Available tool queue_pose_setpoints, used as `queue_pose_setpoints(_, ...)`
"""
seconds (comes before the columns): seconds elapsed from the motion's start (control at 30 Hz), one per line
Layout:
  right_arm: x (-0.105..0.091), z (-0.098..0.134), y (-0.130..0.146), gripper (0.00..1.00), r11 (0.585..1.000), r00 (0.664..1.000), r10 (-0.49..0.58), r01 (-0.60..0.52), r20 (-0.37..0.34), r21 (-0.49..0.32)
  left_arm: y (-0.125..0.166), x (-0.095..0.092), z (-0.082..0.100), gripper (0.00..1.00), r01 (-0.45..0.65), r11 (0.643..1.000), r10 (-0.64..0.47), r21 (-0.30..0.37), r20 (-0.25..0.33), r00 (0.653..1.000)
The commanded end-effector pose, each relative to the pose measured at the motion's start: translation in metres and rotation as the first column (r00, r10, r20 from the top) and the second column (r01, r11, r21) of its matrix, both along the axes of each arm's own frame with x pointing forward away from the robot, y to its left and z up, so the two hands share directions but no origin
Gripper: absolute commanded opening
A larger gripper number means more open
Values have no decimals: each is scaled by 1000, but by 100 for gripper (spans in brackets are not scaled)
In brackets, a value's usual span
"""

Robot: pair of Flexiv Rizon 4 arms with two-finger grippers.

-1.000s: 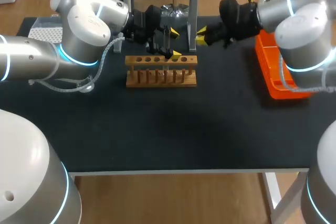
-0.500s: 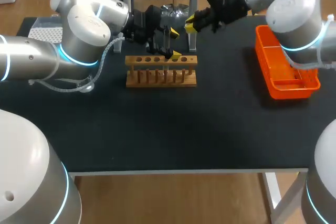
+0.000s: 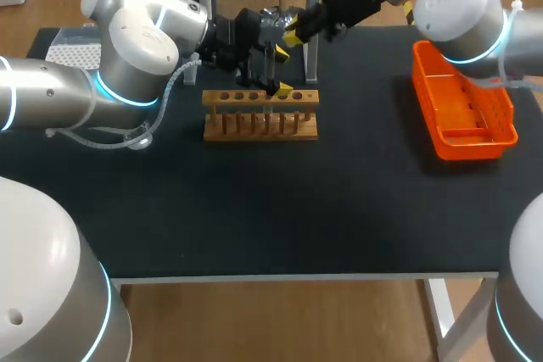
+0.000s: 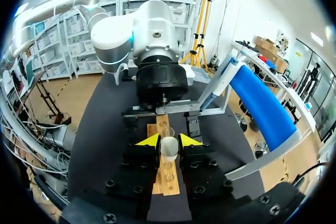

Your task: Invert the test tube, pick up the pipette, mount the tip to pipette, aspirate from beaker and dispense into the tube, eject the tip, return the pipette, and cap with the stopper.

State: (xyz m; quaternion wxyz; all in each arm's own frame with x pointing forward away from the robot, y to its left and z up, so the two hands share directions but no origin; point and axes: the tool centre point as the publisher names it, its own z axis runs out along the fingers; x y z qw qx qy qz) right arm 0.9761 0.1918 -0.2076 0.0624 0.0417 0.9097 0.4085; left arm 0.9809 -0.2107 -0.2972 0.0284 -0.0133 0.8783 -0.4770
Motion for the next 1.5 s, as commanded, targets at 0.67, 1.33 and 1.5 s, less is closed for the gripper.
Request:
queue_pose_setpoints(0.67,4,-3,19,0,1000,1000,20,-20,-17,-2,8,-5,4,100,-1,999,1,33,15,1000)
queue_pose_setpoints(1.33,-2,-8,26,0,1000,999,29,-28,-32,13,7,-6,1,100,12,1000,-12,29,2,1000)
queue_pose_setpoints(1.5,-3,-9,27,0,999,999,30,-29,-35,17,7,-6,1,100,14,999,-14,33,-1,1000)
